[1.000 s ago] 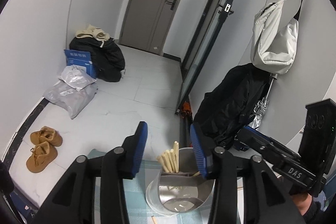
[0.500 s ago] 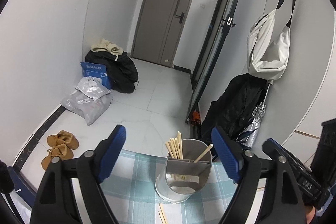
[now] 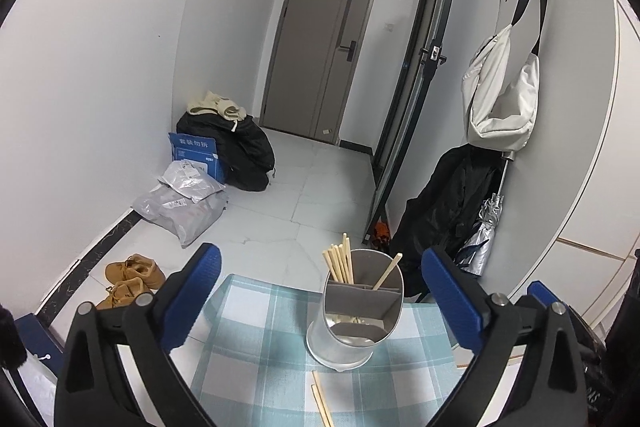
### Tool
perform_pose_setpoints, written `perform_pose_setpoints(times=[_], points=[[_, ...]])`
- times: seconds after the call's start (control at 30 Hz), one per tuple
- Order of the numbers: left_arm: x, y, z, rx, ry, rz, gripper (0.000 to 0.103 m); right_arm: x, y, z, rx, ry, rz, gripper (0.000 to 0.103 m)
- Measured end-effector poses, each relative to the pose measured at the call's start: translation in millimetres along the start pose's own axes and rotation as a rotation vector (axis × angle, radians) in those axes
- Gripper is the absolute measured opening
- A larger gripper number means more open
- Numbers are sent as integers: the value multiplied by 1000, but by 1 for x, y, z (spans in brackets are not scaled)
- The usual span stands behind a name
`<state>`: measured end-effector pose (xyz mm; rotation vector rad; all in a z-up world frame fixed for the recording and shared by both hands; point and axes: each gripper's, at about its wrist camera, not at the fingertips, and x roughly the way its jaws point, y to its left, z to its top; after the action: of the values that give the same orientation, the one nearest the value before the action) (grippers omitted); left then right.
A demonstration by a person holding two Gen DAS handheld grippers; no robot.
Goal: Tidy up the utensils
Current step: 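Open the left gripper over the holder while the right gripper releases its chopstick, then move both open grippers back down toward the remaining chopsticks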
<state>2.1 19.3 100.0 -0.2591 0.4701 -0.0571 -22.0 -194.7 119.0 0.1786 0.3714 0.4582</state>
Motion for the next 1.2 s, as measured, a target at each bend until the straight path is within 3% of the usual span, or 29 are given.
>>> perform_pose_setpoints(times=[0.13, 0.63, 0.8, 1.2], points=[[-4, 2, -10, 10, -16, -1, 101, -6, 6, -15, -9, -16, -17, 99], [14, 6, -58, 71, 34, 25, 102, 5, 8, -70, -50, 25, -82, 100], [33, 12, -74, 62, 83, 47, 102, 13, 4, -85, -53, 75, -116, 100], [65, 47, -96, 1, 188, 78, 102, 50, -12, -126, -57, 288, -162, 99]])
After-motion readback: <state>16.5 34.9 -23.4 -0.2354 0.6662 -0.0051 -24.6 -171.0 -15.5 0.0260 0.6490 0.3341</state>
